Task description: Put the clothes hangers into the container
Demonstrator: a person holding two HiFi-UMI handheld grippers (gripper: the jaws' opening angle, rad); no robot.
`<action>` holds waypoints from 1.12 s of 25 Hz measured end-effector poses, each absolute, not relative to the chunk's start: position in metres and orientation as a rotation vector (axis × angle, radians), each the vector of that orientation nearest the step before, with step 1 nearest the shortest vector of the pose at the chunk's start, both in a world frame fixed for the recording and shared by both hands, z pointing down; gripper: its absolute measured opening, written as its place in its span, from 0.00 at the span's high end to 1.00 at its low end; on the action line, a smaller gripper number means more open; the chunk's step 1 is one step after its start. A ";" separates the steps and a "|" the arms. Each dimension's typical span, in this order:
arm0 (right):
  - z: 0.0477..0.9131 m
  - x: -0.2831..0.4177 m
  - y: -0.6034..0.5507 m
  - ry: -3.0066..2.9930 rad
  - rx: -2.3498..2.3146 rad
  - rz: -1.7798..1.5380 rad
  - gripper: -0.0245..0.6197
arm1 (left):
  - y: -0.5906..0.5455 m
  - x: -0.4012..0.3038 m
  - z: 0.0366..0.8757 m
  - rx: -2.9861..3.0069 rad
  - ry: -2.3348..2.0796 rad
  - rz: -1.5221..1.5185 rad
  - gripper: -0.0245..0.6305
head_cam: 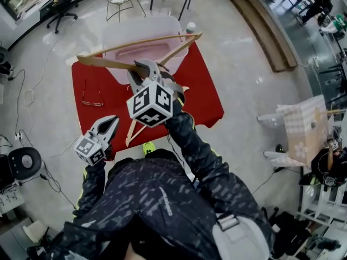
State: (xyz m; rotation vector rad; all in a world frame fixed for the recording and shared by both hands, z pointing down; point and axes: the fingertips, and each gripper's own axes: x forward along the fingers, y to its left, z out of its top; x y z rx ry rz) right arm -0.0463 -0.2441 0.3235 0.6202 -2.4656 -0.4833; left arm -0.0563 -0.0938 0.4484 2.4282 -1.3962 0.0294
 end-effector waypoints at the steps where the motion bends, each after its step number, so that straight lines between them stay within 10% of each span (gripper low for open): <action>1: 0.320 -0.049 -0.248 -2.473 0.615 -0.490 0.78 | -0.093 -0.056 0.448 2.419 -1.405 0.029 0.94; 28: 0.338 -0.157 -0.333 -2.636 0.490 -0.200 0.78 | -0.093 -0.122 0.461 2.270 -1.529 -0.006 0.94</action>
